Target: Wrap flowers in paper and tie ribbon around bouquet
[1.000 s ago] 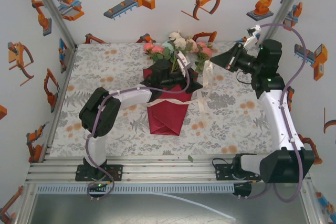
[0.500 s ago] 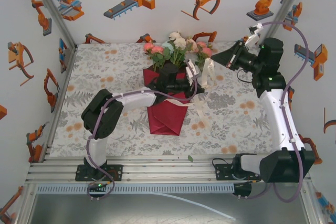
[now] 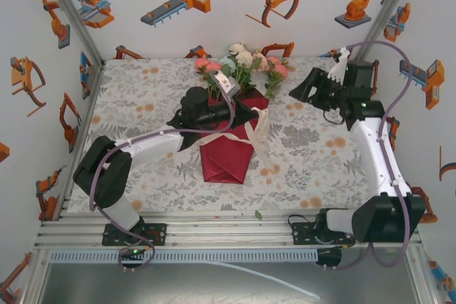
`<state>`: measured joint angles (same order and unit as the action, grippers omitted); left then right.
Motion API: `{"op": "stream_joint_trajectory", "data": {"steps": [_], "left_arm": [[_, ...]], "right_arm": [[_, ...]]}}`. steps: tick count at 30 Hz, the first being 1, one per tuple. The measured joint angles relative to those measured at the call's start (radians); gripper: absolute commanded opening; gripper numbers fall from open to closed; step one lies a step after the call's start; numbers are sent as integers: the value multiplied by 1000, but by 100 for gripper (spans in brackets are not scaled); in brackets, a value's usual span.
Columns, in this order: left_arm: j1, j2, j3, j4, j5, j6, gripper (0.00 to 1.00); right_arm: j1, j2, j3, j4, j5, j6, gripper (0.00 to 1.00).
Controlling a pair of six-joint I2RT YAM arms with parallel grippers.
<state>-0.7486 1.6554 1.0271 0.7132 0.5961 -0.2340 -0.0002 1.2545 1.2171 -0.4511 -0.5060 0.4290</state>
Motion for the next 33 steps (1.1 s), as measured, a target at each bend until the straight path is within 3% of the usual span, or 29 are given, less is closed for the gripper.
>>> {"op": "stream_joint_trajectory", "data": {"steps": [4,7,11,18,23,25,27,30,33], "left_arm": [[34,-9,-9,20,14,-77,0],[45,-13,-9,11,26,-109,0],[45,-41,-9,-34,26,-117,0],[45,-138,-9,-119,21,-112,0],[45,-229,-7,-233,-16,-55,0],[45,-262,-6,-294,-55,-21,0],[45,-293,-6,-357,-106,8,0],[48,-331,8,-458,-194,42,0],[58,-379,25,-563,-287,68,0]], "right_arm": [[10,-114,-184,102,-62,-11,66],[93,-135,-321,225,-100,-7,65],[213,-74,-401,358,-119,11,65],[298,133,-403,550,-104,-10,64],[325,293,-403,577,-76,-35,42],[324,321,-403,558,-66,-47,29],[324,325,-403,536,-50,-59,22],[324,321,-390,487,-2,-73,20],[324,319,-354,407,108,-97,24]]}}
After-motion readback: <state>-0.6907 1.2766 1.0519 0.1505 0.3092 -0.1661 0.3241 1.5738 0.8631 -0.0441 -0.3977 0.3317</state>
